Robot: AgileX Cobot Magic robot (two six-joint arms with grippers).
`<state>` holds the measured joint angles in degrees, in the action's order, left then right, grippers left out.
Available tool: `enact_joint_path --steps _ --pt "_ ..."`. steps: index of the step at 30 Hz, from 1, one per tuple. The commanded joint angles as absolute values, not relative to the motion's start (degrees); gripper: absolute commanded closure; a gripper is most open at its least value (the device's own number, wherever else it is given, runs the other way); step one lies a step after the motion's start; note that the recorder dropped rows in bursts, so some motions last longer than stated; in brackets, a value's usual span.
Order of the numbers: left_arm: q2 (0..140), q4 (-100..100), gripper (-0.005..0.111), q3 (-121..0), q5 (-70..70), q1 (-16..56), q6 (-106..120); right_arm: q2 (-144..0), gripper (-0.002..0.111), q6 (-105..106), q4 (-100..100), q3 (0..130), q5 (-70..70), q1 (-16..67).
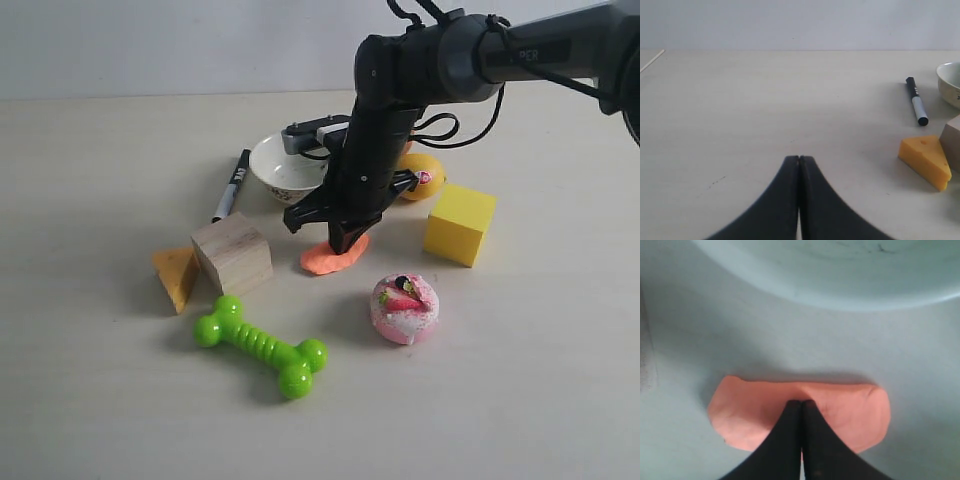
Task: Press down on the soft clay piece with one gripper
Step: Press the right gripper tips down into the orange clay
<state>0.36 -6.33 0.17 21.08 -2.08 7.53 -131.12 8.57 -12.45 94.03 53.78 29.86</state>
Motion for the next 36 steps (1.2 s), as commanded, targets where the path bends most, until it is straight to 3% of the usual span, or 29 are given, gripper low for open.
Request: enact_joint_path --steps 1,15,21,24,29,36 --pt "0.00 -6.18 0.107 0.00 20.58 -2.12 7.57 -134.87 0.108 8.50 -11.94 93.47 54.03 29.96" --pt "0.00 -6.18 0.107 0.00 20.58 -2.12 7.57 -134.99 0.108 7.28 -11.77 93.47 54.95 29.96" --pt "0.00 -6.18 0.107 0.00 20.58 -2.12 7.57 -134.99 0.093 7.28 -11.77 93.47 55.08 29.96" --pt "0.00 -6.18 0.107 0.00 20.58 -2.12 7.57 -134.99 0.090 7.28 -13.34 93.47 55.63 29.96" --pt "0.00 -6.18 0.107 0.00 20.58 -2.12 7.57 -134.99 0.069 7.89 -16.01 93.47 55.77 29.96" --pt "0.00 -6.18 0.107 0.00 20.58 -2.12 7.57 -134.99 0.069 7.89 -16.10 93.47 55.77 29.96"
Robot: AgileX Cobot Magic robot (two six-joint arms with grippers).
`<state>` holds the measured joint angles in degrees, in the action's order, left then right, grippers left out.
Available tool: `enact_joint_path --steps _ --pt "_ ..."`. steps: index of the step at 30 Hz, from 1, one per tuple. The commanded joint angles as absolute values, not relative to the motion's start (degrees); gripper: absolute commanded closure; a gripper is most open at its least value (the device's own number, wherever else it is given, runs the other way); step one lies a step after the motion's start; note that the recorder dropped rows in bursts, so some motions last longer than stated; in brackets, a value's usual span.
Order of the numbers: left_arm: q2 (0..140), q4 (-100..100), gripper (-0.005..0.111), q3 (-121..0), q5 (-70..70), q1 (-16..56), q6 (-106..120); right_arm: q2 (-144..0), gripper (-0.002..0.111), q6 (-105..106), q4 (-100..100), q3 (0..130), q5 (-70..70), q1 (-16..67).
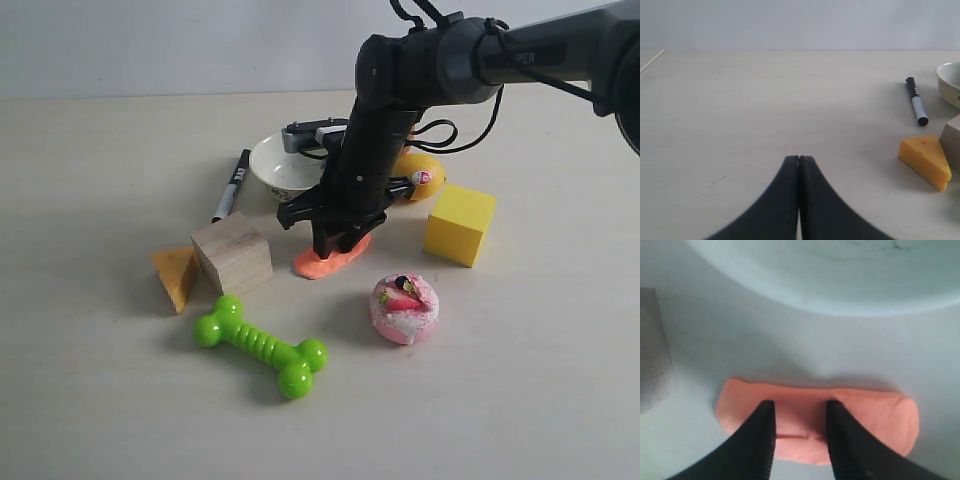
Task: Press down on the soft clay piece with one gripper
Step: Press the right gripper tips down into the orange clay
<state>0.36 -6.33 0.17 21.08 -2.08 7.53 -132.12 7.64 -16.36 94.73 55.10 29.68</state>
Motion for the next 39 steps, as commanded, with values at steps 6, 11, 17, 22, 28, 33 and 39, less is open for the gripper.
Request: enact_joint_path --steps 6,11,17,22,28,33,39 --pt "0.00 -6.18 0.107 0.00 20.58 -2.12 7.57 -132.70 0.075 7.89 -15.90 93.57 55.98 29.96" --pt "0.00 -6.18 0.107 0.00 20.58 -2.12 7.57 -132.28 0.080 7.89 -15.90 93.57 56.12 29.96" --pt "0.00 -6.18 0.107 0.00 20.58 -2.12 7.57 -131.97 0.087 7.89 -15.45 93.57 56.98 29.96" --pt "0.00 -6.18 0.107 0.00 20.58 -2.12 7.57 -130.58 0.087 7.89 -15.16 93.57 56.98 29.96" --pt "0.00 -6.18 0.107 0.00 20.58 -2.12 7.57 -129.25 0.088 7.89 -14.18 93.57 56.87 29.96" --pt "0.00 -6.18 0.107 0.00 20.58 -2.12 7.57 -128.77 0.092 7.89 -13.31 93.57 55.57 29.96" --pt "0.00 -6.18 0.107 0.00 20.58 -2.12 7.57 -128.22 0.100 7.89 -12.82 93.57 55.59 29.96"
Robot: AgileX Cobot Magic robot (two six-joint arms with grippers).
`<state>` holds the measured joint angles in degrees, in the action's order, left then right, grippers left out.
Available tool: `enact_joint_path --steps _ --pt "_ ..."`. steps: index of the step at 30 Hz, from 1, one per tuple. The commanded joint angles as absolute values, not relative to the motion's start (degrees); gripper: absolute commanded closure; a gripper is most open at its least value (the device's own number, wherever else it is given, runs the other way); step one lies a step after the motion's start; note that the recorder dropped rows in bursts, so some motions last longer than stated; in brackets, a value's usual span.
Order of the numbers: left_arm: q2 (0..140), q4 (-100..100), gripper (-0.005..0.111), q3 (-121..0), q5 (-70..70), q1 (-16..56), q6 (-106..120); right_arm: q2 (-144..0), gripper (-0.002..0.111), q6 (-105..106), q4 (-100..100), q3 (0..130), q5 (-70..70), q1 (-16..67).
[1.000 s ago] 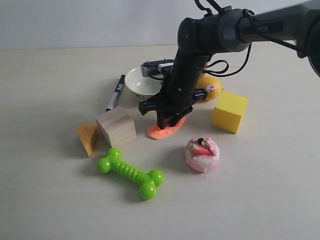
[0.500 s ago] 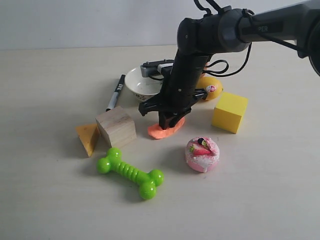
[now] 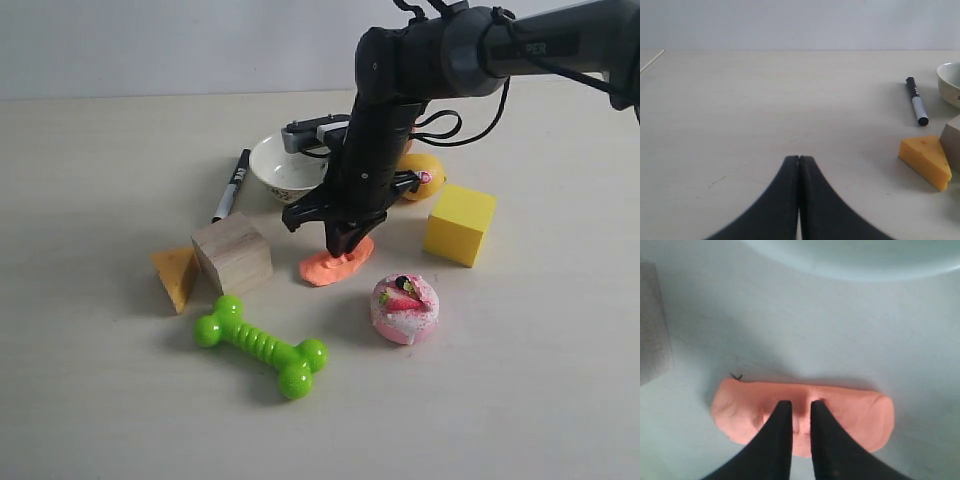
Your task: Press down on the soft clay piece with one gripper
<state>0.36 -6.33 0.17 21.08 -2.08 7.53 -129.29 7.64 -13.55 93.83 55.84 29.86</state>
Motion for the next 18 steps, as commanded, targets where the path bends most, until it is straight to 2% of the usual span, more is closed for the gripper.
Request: enact_joint_path --steps 1,2,5,8,10,13,18 --pt "0.00 -6.18 0.107 0.00 20.58 -2.12 7.57 -127.70 0.102 8.53 -12.82 93.57 55.59 29.96" --pt "0.00 -6.18 0.107 0.00 20.58 -2.12 7.57 -126.23 0.108 8.82 -13.22 93.57 54.70 29.96" --pt "0.00 -6.18 0.107 0.00 20.58 -2.12 7.57 -120.28 0.108 8.94 -14.69 90.19 49.24 29.96" --pt "0.00 -6.18 0.107 0.00 20.58 -2.12 7.57 -105.25 0.108 14.17 -21.42 76.68 35.36 29.96" --pt "0.00 -6.18 0.107 0.00 20.58 -2.12 7.57 -98.36 0.108 19.37 -28.64 70.78 30.88 29.96" --pt "0.00 -6.18 0.107 0.00 20.58 -2.12 7.57 -88.24 0.108 25.56 -35.51 63.39 26.88 29.96" --pt "0.00 -6.18 0.107 0.00 20.58 -2.12 7.57 -74.57 0.108 27.19 -35.07 56.88 24.93 29.96"
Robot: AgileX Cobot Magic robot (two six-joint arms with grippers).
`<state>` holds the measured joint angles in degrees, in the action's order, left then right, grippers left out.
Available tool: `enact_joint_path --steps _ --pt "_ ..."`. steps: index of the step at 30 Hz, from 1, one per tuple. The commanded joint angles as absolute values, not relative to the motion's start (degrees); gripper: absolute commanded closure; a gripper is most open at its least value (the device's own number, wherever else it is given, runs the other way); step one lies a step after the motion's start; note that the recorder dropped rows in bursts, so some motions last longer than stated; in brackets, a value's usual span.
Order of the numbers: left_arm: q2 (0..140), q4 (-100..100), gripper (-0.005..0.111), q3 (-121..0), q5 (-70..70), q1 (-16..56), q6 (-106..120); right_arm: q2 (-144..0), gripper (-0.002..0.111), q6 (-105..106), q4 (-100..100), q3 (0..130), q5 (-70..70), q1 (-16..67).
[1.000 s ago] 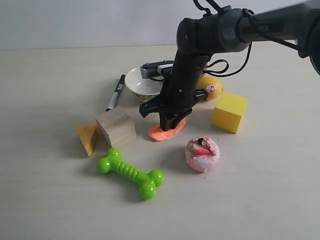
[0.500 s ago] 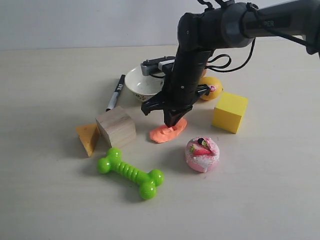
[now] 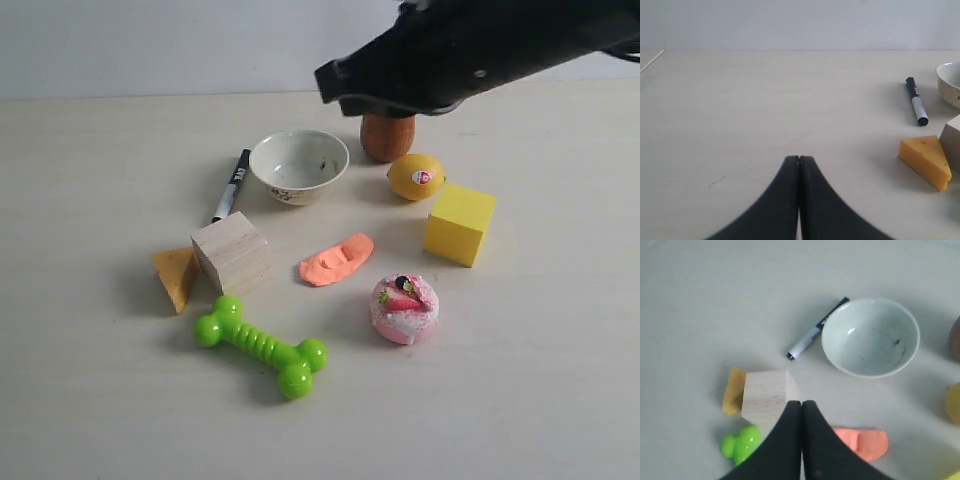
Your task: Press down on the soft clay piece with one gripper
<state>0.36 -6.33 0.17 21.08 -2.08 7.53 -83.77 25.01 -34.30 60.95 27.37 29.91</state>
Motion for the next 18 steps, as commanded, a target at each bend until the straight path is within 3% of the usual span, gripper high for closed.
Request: enact_joint_path --steps 1,12,18 --pt "0.00 -6.18 0.107 0.00 20.58 -2.12 7.57 -72.40 0.108 26.96 -34.81 56.51 25.04 29.96" --pt "0.00 -6.18 0.107 0.00 20.58 -2.12 7.57 -55.73 0.108 25.89 -32.79 56.38 25.97 29.96" --pt "0.00 -6.18 0.107 0.00 20.58 -2.12 7.57 -49.40 0.108 23.04 -20.35 56.38 25.97 29.96"
